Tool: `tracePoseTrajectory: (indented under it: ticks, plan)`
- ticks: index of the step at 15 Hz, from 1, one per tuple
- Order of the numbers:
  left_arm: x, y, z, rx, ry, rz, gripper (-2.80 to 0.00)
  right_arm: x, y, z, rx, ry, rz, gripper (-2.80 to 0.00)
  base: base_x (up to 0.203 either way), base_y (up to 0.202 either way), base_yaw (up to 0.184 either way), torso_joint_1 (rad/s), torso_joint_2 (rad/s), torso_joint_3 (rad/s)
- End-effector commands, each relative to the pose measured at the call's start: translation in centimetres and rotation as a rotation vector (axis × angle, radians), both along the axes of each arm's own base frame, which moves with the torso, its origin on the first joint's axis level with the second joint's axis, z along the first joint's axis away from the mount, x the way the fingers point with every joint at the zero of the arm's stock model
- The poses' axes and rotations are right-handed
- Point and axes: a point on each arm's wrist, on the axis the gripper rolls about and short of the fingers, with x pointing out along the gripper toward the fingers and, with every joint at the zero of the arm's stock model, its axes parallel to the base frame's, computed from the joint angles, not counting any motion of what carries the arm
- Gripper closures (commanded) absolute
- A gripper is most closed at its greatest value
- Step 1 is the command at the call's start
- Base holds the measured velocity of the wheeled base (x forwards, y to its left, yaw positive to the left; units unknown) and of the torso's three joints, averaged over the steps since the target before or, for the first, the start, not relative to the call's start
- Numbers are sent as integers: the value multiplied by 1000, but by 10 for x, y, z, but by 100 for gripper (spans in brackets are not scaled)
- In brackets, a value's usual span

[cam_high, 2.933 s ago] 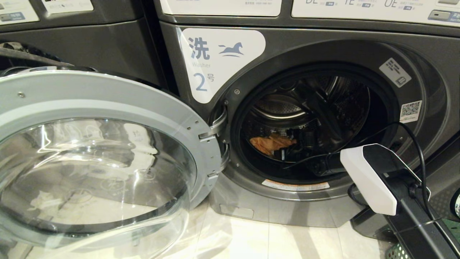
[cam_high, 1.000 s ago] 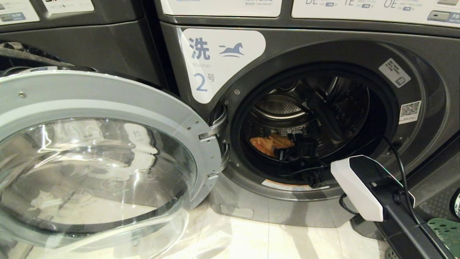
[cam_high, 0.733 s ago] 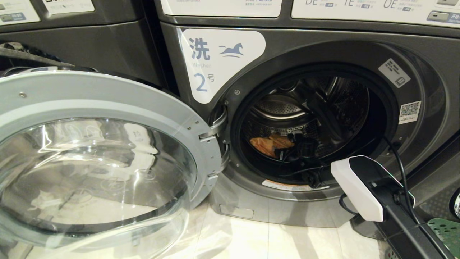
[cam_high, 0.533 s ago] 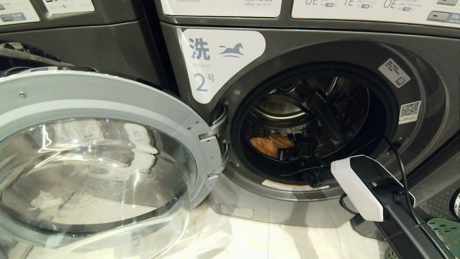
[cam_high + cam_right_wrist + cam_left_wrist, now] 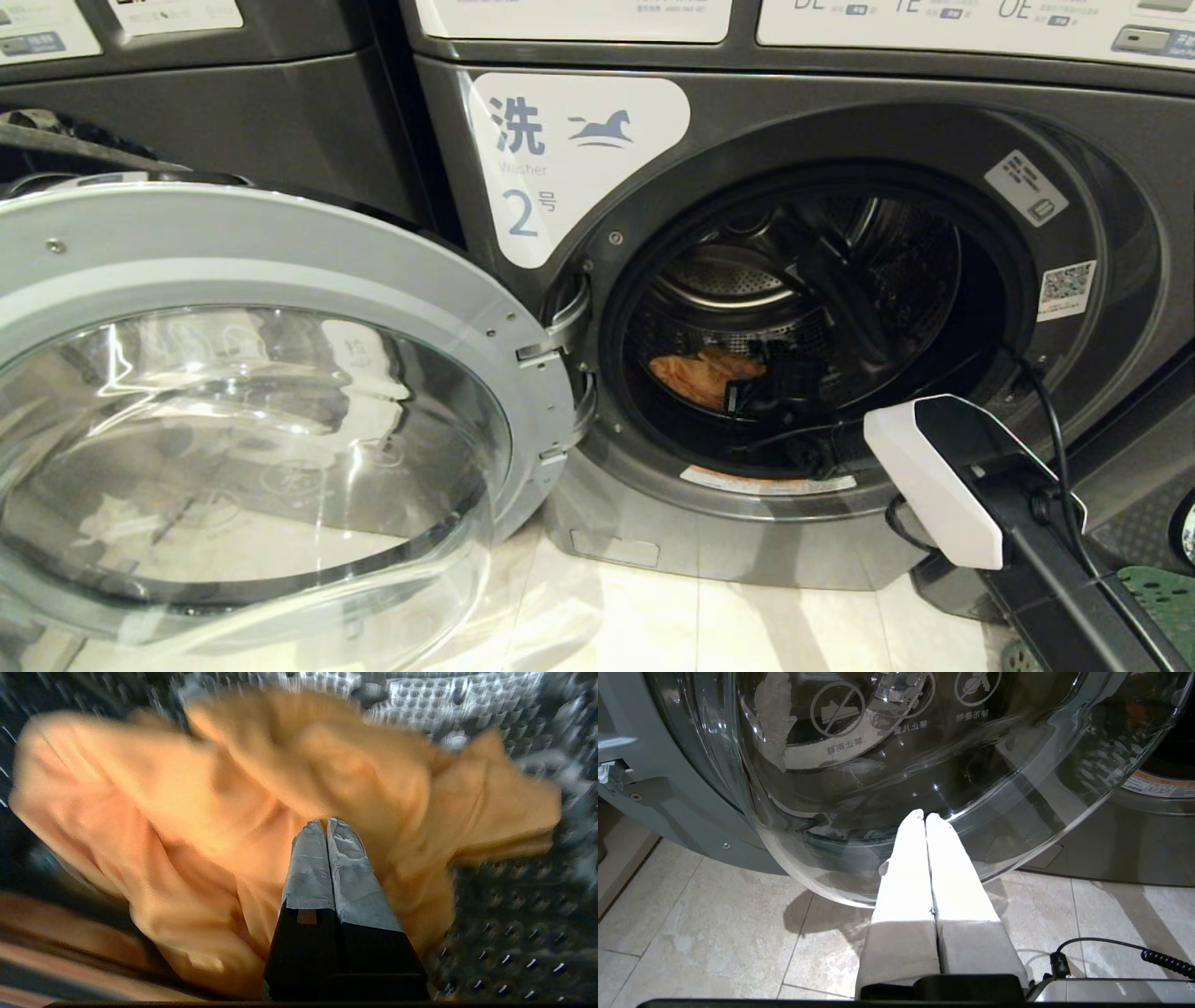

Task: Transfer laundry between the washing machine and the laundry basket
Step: Pick a cloth and place it into the basket

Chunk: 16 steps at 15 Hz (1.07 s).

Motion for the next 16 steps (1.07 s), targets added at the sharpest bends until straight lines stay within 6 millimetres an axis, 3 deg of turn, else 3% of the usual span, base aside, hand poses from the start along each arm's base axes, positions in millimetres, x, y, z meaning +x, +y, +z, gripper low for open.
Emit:
tracePoseTrajectory:
  ticks: [1,7,11,13,16]
  plan:
    - [0,0,0,-1,-1,1,0,0,0,23,13,-53,-1,0,0,0,0,0,0,0]
    - [0,0,0,0,-1,1,0,-6,0,76,27,-134,4,0,0,0,0,0,0,0]
    - [0,0,0,0,-1,1,0,-17,-2,81,-14,-86,7,0,0,0,0,0,0,0]
    - [0,0,0,0,-1,1,0,-38,-6,100,-45,-41,22,0,0,0,0,0,0,0]
    - [0,0,0,0,-1,1,0,-93,-15,162,-60,25,63,0,0,0,0,0,0,0]
